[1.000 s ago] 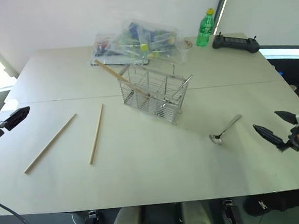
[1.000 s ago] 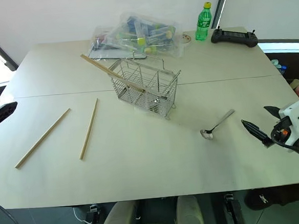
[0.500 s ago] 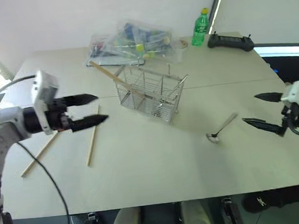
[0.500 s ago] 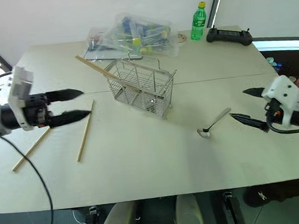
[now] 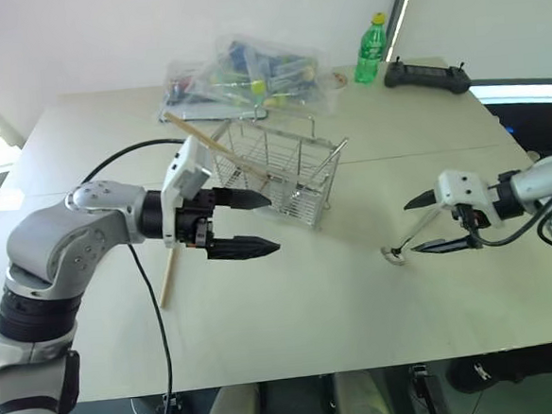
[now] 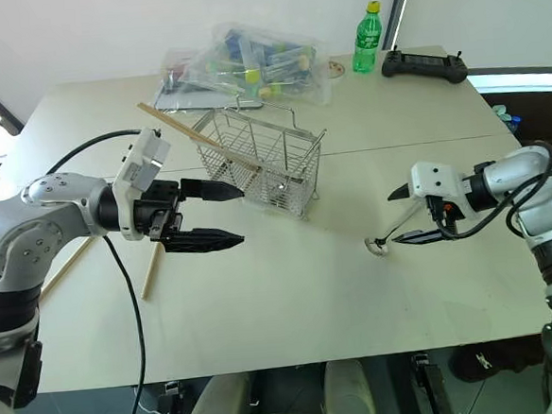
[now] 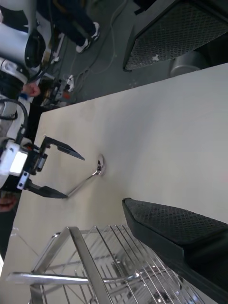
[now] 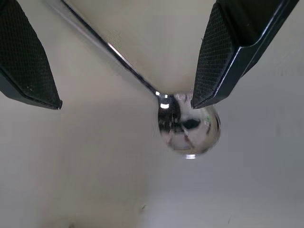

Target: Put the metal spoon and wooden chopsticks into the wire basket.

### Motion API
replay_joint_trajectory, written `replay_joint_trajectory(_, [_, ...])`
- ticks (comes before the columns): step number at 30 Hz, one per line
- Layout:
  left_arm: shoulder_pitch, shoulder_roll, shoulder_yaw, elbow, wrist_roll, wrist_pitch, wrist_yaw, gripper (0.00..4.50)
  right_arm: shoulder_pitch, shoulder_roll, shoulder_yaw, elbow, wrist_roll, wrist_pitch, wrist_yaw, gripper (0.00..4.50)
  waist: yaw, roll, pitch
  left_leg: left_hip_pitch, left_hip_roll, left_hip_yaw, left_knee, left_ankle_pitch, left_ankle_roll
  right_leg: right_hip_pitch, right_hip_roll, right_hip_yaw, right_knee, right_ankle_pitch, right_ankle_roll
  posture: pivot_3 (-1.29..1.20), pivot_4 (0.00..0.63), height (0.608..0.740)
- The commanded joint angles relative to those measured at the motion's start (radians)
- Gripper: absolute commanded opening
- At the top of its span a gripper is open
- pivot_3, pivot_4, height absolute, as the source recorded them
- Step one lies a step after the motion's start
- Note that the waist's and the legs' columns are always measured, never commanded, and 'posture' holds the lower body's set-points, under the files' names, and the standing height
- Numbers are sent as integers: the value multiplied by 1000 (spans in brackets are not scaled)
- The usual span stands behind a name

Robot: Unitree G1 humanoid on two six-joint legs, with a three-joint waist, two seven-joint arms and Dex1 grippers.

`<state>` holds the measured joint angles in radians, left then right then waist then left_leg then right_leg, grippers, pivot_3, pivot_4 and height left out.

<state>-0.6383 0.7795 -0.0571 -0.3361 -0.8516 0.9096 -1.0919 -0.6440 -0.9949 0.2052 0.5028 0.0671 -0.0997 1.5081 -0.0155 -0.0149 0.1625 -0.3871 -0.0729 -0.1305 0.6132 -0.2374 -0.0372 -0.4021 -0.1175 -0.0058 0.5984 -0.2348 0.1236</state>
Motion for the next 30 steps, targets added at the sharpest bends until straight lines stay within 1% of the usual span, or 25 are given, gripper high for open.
replay_joint_trajectory(1, [-11,11,23,-58,-24,-3,-16,4479,-85,23,36,128,-89,-127,-6,4500,-2,0,0,0,0,0,0,0,0,0,0,0,0,0,0,0,150,725])
replay_joint_trajectory(6, [18,40,31,-101,-39,10,-34,4479,-163,73,75,296,-167,-249,-26,4500,-2,0,0,1,0,0,0,0,-1,0,1,0,1,0,0,0,150,725])
replay_joint_trajectory(10, [40,70,28,-118,-46,13,-60,4479,-195,93,91,380,-203,-311,-25,4500,-2,0,0,1,0,0,0,0,-1,0,1,1,2,0,0,0,150,725])
replay_joint_trajectory(14, [48,90,9,-121,-28,5,-85,4479,-210,113,90,420,-216,-331,-25,4500,-2,0,1,3,0,0,1,1,-1,3,1,1,1,0,-1,0,150,725])
replay_joint_trajectory(17, [57,102,-17,-127,16,-32,-105,4479,-210,122,81,426,-207,-323,-5,4500,-2,-1,2,12,0,0,-1,0,-1,11,1,1,1,-2,-3,0,150,725])
replay_joint_trajectory(19, [60,102,-22,-126,33,-48,-114,4479,-209,128,75,422,-195,-311,9,4500,-3,-1,2,13,0,0,0,0,-1,12,1,1,2,-2,-4,0,150,725])
replay_joint_trajectory(20, [52,96,-21,-118,34,-48,-111,4500,-208,132,70,415,-185,-300,21,3958,-3,-1,2,13,0,0,0,0,-1,12,1,1,2,-2,-4,0,150,725])
replay_joint_trajectory(21, [44,90,-20,-110,35,-47,-109,4500,-205,135,66,405,-176,-288,32,3633,-3,-1,2,13,0,0,0,0,-1,12,1,1,2,-2,-4,0,150,725])
replay_joint_trajectory(24, [26,83,-16,-95,36,-45,-109,4500,-197,140,59,381,-165,-267,48,2168,-4,-1,2,13,0,0,0,0,-1,11,1,2,3,-2,-3,0,150,725])
replay_joint_trajectory(26, [17,80,-12,-89,34,-45,-110,4500,-191,141,57,367,-161,-255,52,966,-4,0,2,13,0,0,0,0,-1,11,1,2,3,-1,-2,0,150,725])
replay_joint_trajectory(27, [5,77,-8,-81,30,-42,-108,4500,-185,142,53,352,-153,-239,52,659,-4,0,2,13,0,0,0,0,-1,11,1,2,3,-1,-2,0,150,725])
replay_joint_trajectory(30, [-20,69,-2,-60,28,-41,-107,4500,-169,144,45,311,-142,-196,47,659,0,-1,3,13,0,0,0,0,-1,11,2,2,3,-1,-1,0,150,725])
